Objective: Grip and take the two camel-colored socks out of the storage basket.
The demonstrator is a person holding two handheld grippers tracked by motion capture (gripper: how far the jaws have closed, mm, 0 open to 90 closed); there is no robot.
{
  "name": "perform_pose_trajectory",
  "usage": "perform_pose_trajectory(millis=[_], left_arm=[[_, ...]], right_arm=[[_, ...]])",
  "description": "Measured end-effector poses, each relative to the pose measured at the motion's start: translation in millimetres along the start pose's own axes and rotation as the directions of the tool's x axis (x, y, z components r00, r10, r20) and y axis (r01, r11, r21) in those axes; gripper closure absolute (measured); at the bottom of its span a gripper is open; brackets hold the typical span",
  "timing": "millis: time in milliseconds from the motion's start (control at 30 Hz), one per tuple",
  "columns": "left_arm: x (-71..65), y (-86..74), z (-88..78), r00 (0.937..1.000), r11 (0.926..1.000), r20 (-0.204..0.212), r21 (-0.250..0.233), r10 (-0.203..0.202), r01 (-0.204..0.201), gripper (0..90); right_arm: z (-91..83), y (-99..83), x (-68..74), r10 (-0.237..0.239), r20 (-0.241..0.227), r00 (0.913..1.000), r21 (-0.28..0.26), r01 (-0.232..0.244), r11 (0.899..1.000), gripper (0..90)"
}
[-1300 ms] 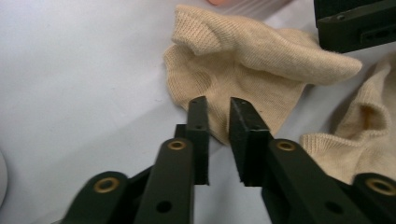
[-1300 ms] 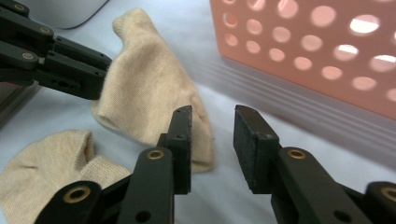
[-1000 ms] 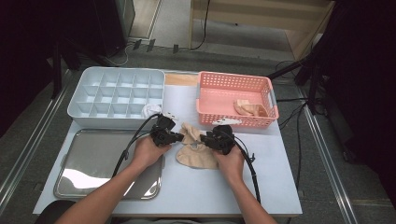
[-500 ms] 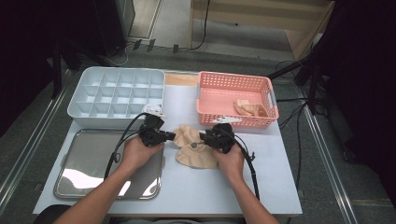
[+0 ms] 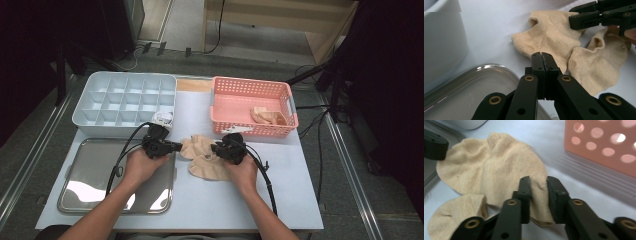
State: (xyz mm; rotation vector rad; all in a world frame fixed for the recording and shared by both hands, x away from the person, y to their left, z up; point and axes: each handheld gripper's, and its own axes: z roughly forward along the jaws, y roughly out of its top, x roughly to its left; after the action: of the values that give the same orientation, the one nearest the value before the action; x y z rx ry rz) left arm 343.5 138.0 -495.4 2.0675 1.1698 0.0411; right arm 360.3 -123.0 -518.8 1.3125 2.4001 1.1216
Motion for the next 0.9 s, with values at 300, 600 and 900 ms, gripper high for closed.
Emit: perform_pose_trajectory(millis=[300, 600, 900], left_arm=[[-9.3, 9.5, 6.1, 0.9994, 0.9997, 0.024, -0.009, 0.024, -0.023, 90.0], [-25.5, 26.8, 19.8, 0.9957, 0.9978, 0.065, -0.009, 0.066, -0.066, 90.0], [-32.6, 39.1, 42.9, 0.9916, 0.9964, 0.1, 0.016, 0.082, -0.084, 90.0]], right_arm=[[-18.0, 4.0, -3.3, -0.003, 0.025, 0.9997, -0.003, 0.003, 1.0, 86.1], [-46.8, -0.1, -21.4, 0.021, 0.085, 0.9962, -0.035, -0.018, 0.999, 85.2], [-56.9, -14.0, -40.0, 0.069, 0.131, 0.9889, -0.036, -0.065, 0.997, 83.0]])
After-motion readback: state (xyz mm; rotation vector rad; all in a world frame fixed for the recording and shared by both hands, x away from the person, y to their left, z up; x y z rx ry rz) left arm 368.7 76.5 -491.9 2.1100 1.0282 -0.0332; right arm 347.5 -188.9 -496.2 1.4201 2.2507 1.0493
